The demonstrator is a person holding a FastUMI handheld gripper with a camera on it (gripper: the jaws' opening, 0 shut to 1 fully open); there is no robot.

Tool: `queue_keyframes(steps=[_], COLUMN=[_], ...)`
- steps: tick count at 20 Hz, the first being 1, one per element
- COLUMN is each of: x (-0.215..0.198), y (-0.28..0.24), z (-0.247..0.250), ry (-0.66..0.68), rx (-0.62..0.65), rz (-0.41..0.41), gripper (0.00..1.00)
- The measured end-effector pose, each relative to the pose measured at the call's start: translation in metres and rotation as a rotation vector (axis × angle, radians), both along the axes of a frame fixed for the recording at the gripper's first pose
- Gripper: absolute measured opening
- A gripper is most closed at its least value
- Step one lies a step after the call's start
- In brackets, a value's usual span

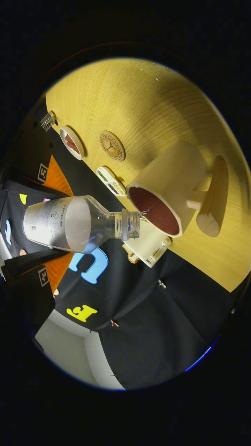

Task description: Take the bottle from table, then pour the juice into the cup, finally place the bottle on the coaster

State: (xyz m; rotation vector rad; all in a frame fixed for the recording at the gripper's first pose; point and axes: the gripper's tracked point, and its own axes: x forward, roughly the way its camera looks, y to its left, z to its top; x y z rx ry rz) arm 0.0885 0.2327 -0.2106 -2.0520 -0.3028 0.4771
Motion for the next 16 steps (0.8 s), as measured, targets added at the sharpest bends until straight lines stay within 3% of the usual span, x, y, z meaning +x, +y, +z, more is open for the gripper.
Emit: queue_keyframes(steps=[16], x=[0.0026], y=[-0.0028], z=[0.003], ry=[-0.011], rx=[-0.004], rz=[0.008], gripper=[0.72])
